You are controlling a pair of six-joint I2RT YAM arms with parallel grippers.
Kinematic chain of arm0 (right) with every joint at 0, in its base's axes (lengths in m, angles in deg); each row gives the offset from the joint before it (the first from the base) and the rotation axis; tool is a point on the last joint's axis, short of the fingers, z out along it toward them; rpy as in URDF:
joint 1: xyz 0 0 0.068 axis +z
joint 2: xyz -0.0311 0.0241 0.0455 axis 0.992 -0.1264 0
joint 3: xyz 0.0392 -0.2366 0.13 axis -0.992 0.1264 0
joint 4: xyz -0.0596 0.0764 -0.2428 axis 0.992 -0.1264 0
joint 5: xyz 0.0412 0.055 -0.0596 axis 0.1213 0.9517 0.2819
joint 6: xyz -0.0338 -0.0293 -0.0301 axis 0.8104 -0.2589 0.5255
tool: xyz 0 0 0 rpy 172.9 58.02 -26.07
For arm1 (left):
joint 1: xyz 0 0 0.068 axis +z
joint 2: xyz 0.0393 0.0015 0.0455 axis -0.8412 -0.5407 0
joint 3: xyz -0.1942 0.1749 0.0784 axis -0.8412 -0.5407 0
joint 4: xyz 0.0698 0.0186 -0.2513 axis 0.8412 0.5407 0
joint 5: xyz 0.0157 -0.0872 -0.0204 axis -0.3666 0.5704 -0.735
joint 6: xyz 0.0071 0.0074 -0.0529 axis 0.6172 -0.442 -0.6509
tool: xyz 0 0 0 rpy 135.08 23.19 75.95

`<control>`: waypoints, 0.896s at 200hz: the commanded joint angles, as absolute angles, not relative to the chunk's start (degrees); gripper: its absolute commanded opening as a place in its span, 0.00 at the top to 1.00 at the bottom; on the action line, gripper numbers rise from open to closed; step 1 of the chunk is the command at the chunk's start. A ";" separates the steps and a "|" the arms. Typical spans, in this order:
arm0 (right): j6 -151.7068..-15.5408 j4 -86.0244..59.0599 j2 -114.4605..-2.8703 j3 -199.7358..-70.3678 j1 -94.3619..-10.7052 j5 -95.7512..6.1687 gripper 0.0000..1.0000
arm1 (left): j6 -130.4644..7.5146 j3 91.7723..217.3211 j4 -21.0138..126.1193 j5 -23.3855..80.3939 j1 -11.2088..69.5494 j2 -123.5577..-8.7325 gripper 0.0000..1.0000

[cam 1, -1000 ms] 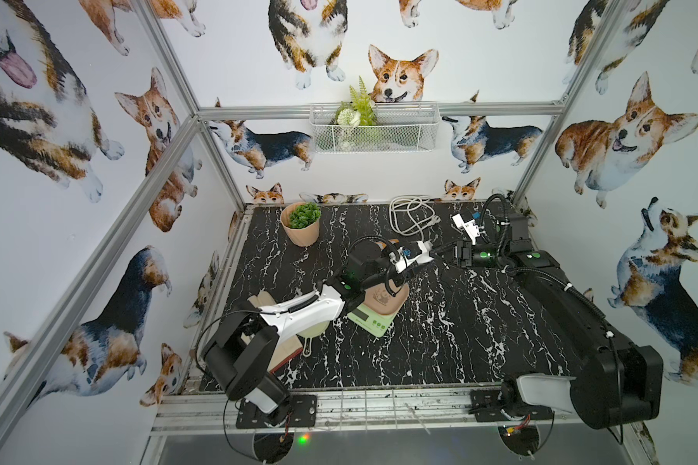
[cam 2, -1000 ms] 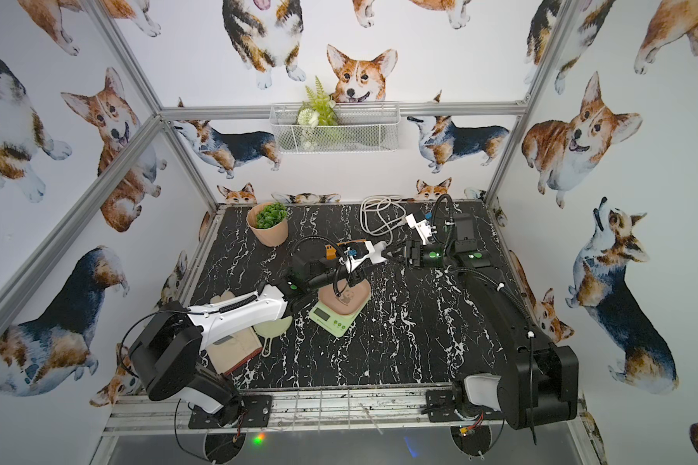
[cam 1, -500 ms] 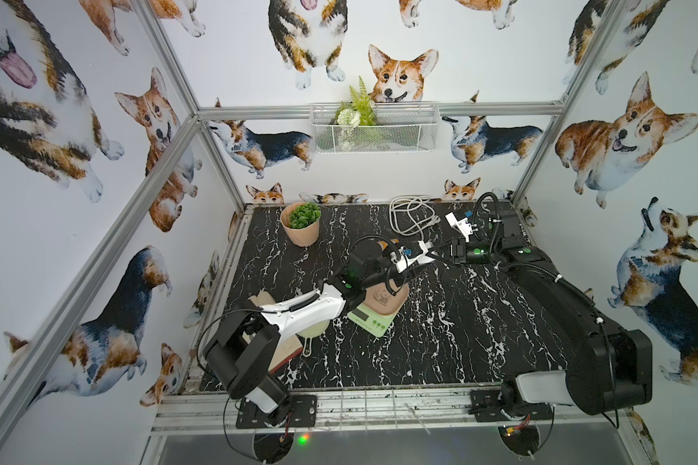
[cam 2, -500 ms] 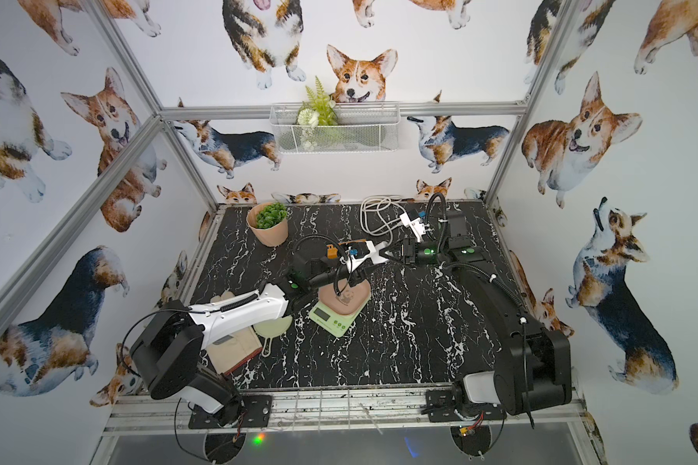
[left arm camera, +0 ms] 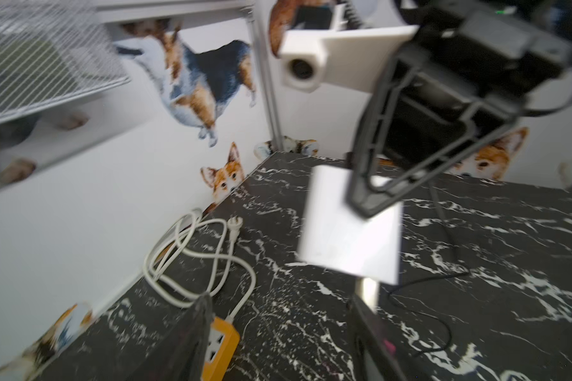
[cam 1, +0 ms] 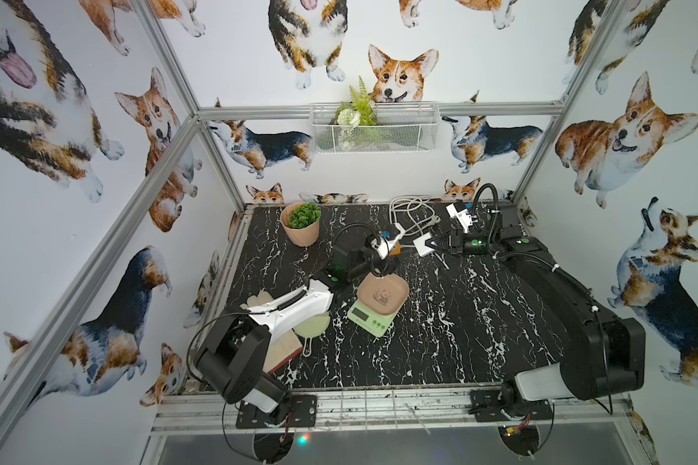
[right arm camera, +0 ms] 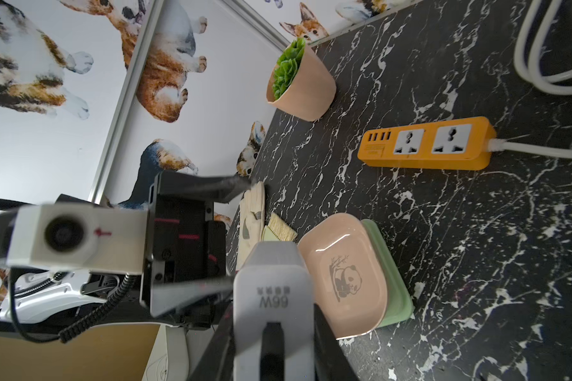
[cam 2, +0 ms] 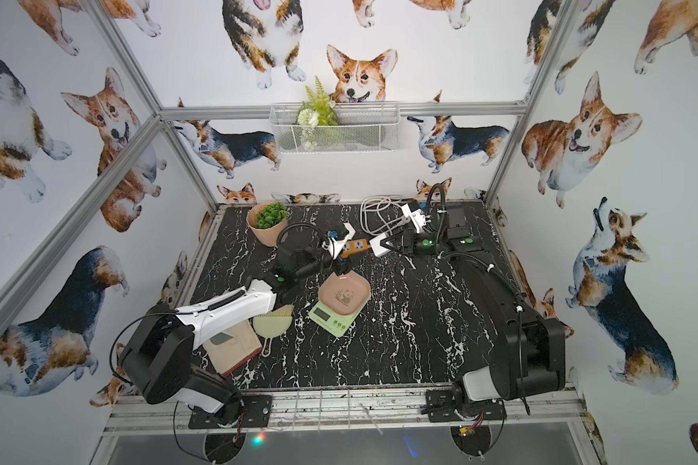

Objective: Charge the electronic scale
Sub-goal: Move the socket to the center of the board.

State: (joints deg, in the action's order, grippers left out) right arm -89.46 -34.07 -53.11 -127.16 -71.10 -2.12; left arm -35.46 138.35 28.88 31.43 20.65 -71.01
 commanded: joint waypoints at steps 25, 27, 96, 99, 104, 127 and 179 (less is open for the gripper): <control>-86.25 -39.46 -57.20 -131.23 -70.94 -14.45 1.00 | -60.58 153.81 56.97 21.94 28.52 -80.80 0.33; -86.16 -39.54 -57.37 -131.40 -70.91 -14.72 1.00 | -61.06 154.55 58.31 21.73 28.75 -81.53 0.33; -84.86 -41.86 -59.18 -132.32 -70.96 -20.84 1.00 | -72.26 172.47 77.81 17.58 32.52 -99.62 0.23; -84.85 -41.86 -59.29 -132.30 -70.96 -20.84 1.00 | -72.35 173.12 78.17 17.71 32.58 -100.22 0.23; -84.80 -41.94 -59.38 -132.22 -70.96 -20.84 1.00 | -72.57 174.11 78.89 17.98 32.64 -101.03 0.23; -84.61 -42.03 -59.79 -131.99 -70.96 -20.67 1.00 | -74.18 176.87 80.93 18.51 32.72 -103.76 0.21; -84.01 -42.11 -61.59 -132.91 -70.96 -21.88 1.00 | -76.96 177.90 81.96 19.73 32.42 -106.49 0.19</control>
